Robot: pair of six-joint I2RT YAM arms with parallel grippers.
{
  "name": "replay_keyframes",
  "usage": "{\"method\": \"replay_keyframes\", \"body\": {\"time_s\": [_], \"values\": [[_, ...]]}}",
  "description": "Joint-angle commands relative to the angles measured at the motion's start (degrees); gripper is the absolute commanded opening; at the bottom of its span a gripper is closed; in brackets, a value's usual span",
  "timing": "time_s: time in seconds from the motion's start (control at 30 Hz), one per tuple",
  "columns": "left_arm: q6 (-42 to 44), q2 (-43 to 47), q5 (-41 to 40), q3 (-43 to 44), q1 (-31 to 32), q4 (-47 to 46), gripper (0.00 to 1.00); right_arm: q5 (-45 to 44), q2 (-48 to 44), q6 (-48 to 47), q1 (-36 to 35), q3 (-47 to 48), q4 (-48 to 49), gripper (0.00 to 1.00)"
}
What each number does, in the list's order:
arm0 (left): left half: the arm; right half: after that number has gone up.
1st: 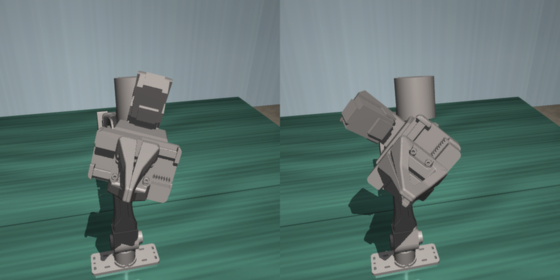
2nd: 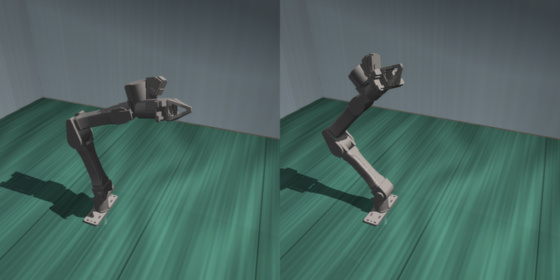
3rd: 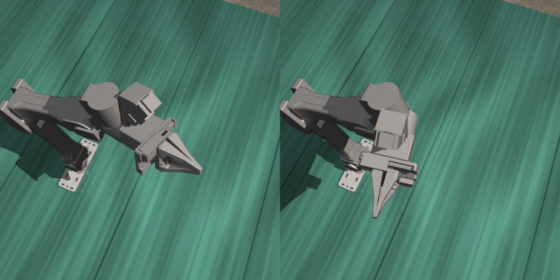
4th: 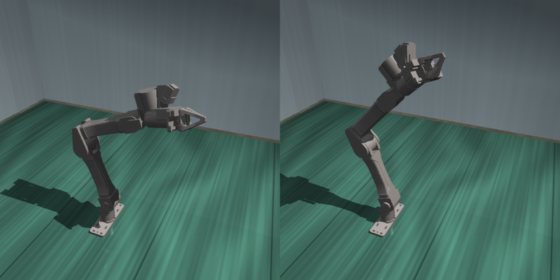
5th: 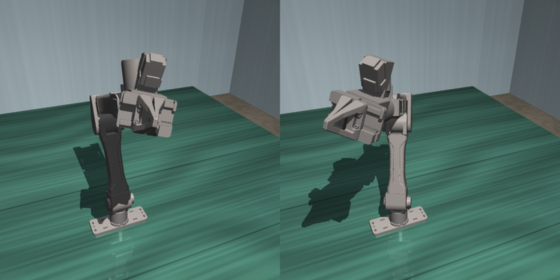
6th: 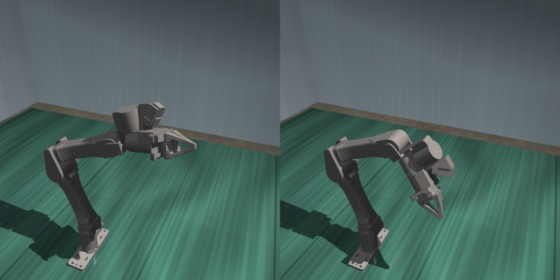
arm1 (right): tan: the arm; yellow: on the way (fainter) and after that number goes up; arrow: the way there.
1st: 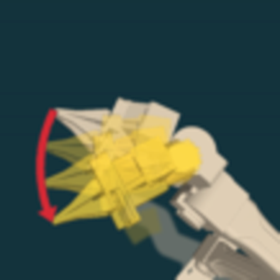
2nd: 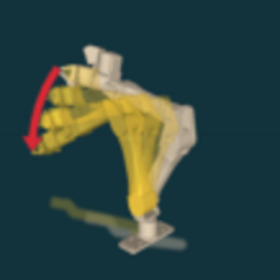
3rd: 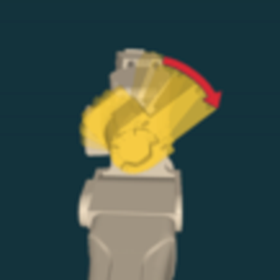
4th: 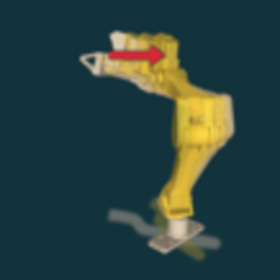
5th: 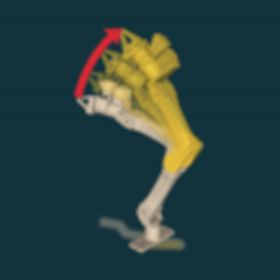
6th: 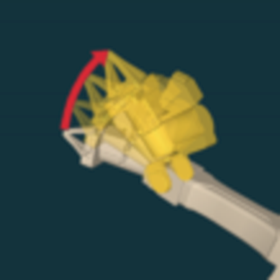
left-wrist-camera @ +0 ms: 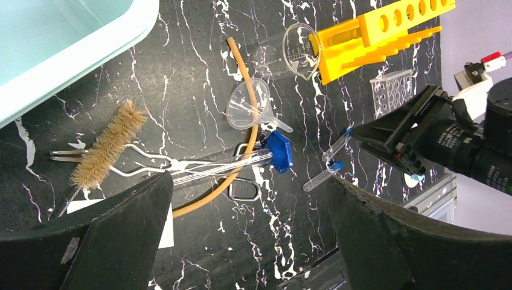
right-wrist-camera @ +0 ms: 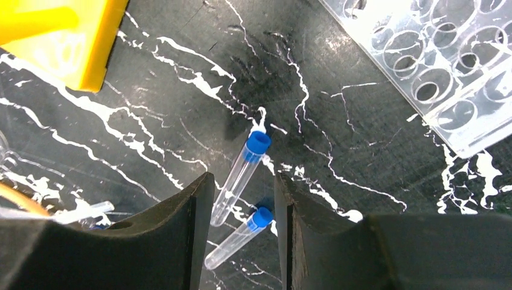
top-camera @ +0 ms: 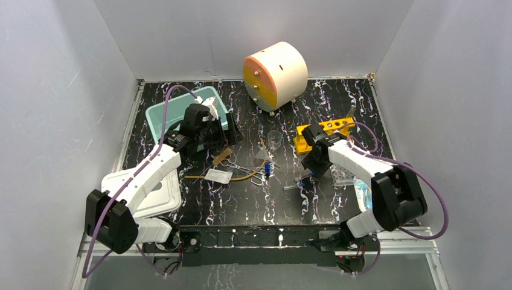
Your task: Organize the chemistry lab equipment
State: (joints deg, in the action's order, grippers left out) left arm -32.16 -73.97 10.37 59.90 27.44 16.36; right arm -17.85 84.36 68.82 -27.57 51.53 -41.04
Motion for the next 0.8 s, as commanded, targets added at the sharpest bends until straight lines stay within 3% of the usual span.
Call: {"method": "replay_keyframes", "body": {"time_s": [0.0, 0.47, 0.77], "values": [[0.8, -0.8, 1.3, 2.6, -0.4, 0.3, 0.98, -3.3, 2.7, 2.2, -0.5, 0.6, 0.5, 0.5], [1.7, -2.0, 1.6, 3.6, -0.4, 0.9, 0.98, -2.4, 6.3, 8.1, -0.6, -2.9, 4.8, 0.39], [2.3, -2.1, 2.6, 4.3, -0.4, 2.3, 0.98, -4.0, 8.1, 12.4, -0.6, -0.8, 4.3, 0.2]]}}
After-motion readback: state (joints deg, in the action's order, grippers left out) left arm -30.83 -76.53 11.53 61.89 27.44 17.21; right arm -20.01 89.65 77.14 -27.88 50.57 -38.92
